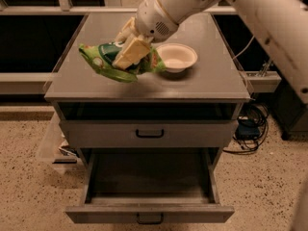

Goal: Place green rice chip bag into middle drawer

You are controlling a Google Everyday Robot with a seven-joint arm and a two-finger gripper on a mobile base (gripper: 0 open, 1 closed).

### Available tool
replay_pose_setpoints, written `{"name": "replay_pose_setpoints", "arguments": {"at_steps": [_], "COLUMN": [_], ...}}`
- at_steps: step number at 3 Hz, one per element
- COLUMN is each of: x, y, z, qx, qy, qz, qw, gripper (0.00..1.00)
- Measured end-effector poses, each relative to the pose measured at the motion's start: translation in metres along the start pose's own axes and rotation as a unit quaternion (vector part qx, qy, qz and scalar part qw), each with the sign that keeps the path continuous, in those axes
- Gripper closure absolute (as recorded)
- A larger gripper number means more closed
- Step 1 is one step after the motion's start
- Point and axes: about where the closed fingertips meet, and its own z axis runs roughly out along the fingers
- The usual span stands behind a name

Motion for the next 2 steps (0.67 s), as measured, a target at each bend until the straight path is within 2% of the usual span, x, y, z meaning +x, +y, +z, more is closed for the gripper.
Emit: {"name": "replay_pose_setpoints", "arguments": {"at_steps": [1, 2], "x": [-0.024, -0.012], "y": [0.054, 0.102], "z": [-0.051, -0.087], "qx": [0.025, 0.050], "qy": [0.028, 0.034], "qz": [0.041, 0.102], "qw": [0.9985, 0.9930], "gripper": [1.00, 1.00]}}
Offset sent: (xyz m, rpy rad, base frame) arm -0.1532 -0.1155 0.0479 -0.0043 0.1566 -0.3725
